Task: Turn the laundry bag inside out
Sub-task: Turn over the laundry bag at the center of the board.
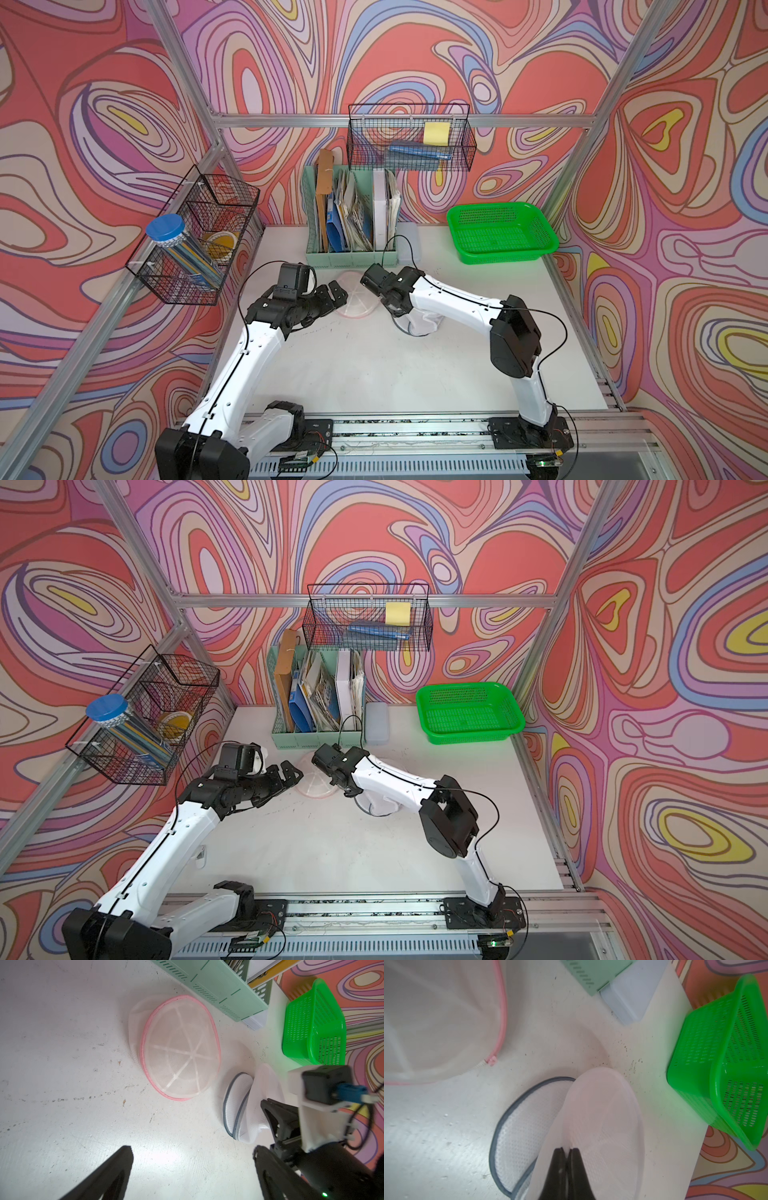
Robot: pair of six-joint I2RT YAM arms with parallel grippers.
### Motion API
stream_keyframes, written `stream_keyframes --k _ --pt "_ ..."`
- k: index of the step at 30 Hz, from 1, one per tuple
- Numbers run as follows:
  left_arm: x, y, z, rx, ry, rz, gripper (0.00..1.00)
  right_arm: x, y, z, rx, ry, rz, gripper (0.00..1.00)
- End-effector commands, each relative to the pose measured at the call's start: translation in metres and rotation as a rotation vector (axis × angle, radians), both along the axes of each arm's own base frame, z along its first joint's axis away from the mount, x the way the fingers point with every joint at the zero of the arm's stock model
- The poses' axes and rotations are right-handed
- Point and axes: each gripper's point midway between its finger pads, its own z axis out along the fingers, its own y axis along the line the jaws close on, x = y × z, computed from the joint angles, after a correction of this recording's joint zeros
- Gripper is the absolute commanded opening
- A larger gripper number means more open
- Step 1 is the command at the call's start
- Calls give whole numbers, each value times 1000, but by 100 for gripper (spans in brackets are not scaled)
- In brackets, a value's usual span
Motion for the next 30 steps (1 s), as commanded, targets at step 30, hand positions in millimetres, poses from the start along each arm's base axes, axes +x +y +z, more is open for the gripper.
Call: stream_keyframes --k 30 --pt "36 -143 -60 -418 338 -315 77 -69 -77 18 1057 -198 -277 0"
